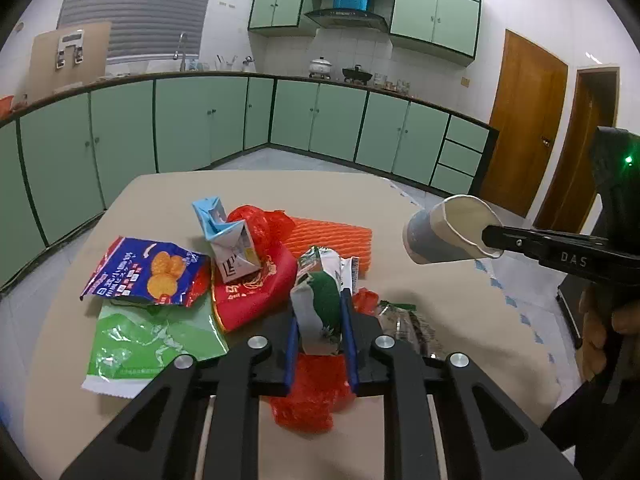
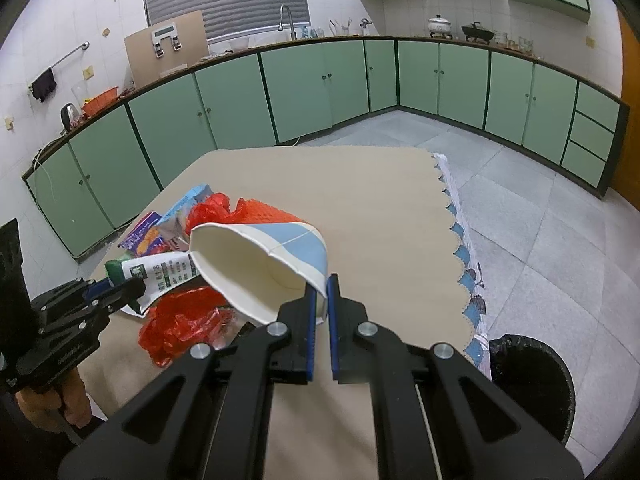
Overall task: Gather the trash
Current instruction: 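Carry the cup and green carton to the bin and release both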
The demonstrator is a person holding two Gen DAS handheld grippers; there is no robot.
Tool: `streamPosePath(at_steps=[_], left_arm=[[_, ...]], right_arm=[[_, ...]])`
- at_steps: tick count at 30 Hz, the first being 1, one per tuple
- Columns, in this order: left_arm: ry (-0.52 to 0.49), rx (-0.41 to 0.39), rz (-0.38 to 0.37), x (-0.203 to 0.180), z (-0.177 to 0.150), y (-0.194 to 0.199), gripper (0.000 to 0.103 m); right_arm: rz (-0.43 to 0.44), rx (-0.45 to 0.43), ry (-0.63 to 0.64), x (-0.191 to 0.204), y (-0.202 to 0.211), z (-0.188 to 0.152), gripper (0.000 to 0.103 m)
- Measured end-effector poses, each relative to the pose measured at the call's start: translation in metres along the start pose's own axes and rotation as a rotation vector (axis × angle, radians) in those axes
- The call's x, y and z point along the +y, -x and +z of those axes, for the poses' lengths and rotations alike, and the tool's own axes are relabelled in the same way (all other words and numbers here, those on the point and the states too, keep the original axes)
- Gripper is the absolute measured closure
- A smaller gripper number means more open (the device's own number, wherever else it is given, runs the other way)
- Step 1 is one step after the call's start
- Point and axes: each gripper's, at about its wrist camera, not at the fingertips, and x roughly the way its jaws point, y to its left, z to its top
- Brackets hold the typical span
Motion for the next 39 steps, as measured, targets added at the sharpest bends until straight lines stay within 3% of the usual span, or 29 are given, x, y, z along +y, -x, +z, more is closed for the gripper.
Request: streamPosePath(at_steps=[23,29,39], left_arm=[[-0.059,-0.081,-0.03,-0.058,0.019,0.076,0.085],[-0.081,-0.082,-0.066,-0.081,0.02,0.083,0.085],[-0.163,-0.045,-0.192,-0.162,0.021,0.056,0.085]], right_arm=[[-0.022,-0.092,-0.019,-0.016,0.09,-0.008,0.099],[-0.069,-0.107,-0.049,-0.04,0.123,-0.021,0.099],[-0.192,-0.111,-0.137,-0.109,0.168,-0.059,0.099]])
